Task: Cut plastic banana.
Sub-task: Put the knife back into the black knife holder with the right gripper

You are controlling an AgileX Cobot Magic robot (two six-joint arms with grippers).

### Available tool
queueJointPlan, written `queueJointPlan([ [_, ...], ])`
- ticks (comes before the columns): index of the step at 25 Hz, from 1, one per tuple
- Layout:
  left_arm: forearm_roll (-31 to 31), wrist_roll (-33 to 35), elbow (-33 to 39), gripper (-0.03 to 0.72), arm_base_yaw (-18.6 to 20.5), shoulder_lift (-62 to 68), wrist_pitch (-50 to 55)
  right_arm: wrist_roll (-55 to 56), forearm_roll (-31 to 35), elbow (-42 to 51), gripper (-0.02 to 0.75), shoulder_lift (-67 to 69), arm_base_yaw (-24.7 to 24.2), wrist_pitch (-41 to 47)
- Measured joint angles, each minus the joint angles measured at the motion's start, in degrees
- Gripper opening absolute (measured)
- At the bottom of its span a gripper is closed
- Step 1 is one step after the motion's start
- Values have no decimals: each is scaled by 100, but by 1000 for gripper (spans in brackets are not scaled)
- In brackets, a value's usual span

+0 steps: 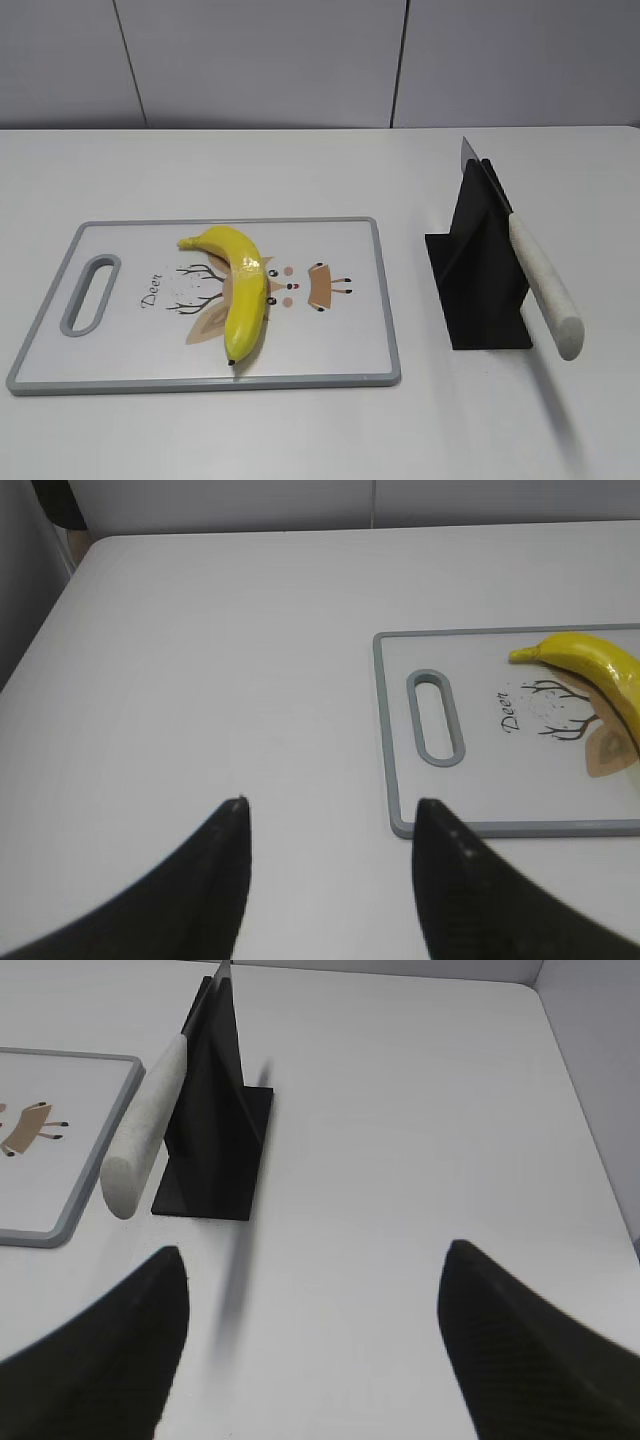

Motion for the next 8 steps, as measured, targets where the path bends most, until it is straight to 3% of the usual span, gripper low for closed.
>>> queueJointPlan([
  [8, 0, 0, 0, 489, 0, 0, 0, 7, 7, 0, 589, 0, 0, 0],
])
